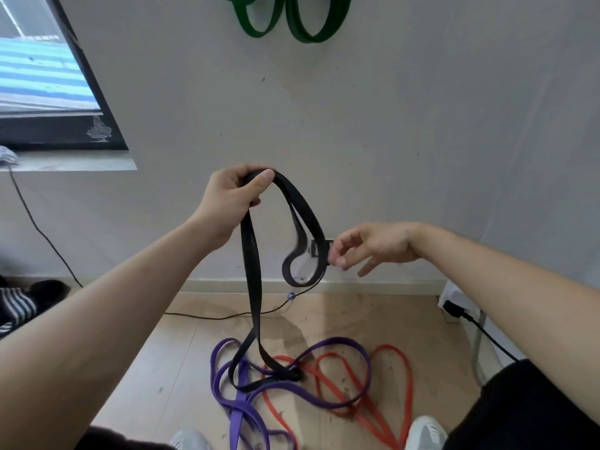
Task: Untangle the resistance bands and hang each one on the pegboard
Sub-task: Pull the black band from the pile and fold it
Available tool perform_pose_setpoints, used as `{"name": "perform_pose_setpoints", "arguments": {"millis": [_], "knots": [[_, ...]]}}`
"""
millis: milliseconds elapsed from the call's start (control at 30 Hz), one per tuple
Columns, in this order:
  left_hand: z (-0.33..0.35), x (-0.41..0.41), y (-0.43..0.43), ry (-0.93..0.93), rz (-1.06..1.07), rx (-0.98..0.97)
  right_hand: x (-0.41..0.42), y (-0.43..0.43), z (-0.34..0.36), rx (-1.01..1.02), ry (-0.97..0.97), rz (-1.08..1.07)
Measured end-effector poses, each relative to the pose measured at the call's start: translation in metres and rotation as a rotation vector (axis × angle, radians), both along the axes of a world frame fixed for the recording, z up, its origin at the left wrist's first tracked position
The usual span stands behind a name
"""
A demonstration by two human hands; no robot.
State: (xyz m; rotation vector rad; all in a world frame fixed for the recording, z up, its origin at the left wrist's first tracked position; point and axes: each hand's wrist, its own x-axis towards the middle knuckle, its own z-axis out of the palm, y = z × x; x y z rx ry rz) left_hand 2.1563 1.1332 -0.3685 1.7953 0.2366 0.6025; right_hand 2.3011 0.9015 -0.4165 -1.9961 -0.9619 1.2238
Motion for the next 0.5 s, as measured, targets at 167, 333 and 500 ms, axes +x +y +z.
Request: {"name": "perform_pose_setpoints", "arguments": {"millis": [167,333,500], "knots": [[0.005,0.003,0.001,-0.024,0.01,-0.009,-0.017,0.019,-0.013,0.106,-0.038,-0.228],[0.01,0.004,0.003,-0.077,0.046,-0.062,-0.023,0.038,-0.031,0.215,0.15,-0.523],[0.013,0.004,0.008,-0.135,0.078,-0.12,-0.023,0.052,-0.034,0.353,0.529,-0.574]]}}
